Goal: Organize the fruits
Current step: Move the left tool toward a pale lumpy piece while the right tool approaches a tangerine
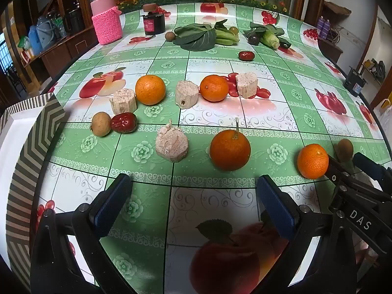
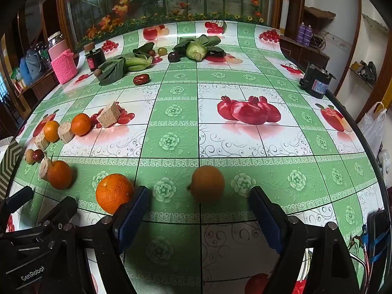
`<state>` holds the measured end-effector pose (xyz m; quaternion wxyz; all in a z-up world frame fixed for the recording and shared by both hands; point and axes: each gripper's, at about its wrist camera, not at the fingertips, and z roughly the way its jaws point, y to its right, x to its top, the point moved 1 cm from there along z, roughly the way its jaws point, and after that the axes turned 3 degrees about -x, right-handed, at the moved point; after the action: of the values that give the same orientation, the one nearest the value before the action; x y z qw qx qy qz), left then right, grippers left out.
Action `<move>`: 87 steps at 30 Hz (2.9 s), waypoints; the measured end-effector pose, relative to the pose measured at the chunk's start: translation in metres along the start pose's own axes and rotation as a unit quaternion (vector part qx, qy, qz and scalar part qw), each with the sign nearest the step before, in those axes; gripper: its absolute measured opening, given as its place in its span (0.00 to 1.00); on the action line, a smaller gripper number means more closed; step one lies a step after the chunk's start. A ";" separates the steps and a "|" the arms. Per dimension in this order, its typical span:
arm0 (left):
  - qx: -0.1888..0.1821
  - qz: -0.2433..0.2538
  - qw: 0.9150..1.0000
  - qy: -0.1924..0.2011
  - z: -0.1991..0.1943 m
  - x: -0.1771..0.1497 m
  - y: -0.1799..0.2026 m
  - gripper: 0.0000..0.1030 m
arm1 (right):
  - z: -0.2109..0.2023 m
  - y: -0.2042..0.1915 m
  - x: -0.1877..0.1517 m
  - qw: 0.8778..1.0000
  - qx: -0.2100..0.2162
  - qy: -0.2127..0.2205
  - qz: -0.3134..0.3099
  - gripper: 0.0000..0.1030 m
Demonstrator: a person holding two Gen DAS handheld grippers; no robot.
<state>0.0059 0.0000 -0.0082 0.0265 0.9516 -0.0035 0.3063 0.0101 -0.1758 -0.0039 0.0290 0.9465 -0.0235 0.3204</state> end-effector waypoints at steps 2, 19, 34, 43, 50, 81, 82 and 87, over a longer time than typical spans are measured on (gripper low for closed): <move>0.000 0.000 1.000 0.001 0.000 0.000 0.000 1.00 | 0.000 0.000 0.000 1.000 -0.002 -0.001 -0.002 0.81; -0.017 0.004 0.998 0.062 -0.057 -0.007 -0.024 1.00 | -0.051 -0.010 0.002 0.996 0.071 0.044 -0.025 0.61; -0.022 0.004 0.992 0.122 -0.104 -0.032 -0.063 1.00 | -0.104 -0.015 -0.009 0.979 0.160 0.125 -0.027 0.61; -0.017 0.008 0.992 0.124 -0.107 -0.035 -0.061 1.00 | -0.109 -0.025 -0.015 0.979 0.159 0.116 -0.052 0.61; -0.020 0.012 0.994 0.109 -0.100 -0.035 -0.063 1.00 | -0.103 -0.023 -0.018 0.981 0.159 0.104 -0.044 0.61; -0.043 -0.019 0.998 0.044 -0.065 -0.037 -0.103 1.00 | -0.077 -0.023 -0.014 0.986 0.143 0.071 -0.048 0.59; -0.047 -0.016 0.998 0.045 -0.066 -0.035 -0.100 1.00 | -0.076 -0.024 -0.014 0.986 0.143 0.069 -0.050 0.59; -0.061 0.003 0.997 0.046 -0.066 -0.023 -0.081 0.99 | -0.072 -0.026 -0.014 0.986 0.140 0.065 -0.058 0.59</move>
<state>-0.0494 0.0845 0.0276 0.0835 0.9329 -0.0237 0.3495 -0.0426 -0.1444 0.0440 -0.0841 0.9180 0.0781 0.3795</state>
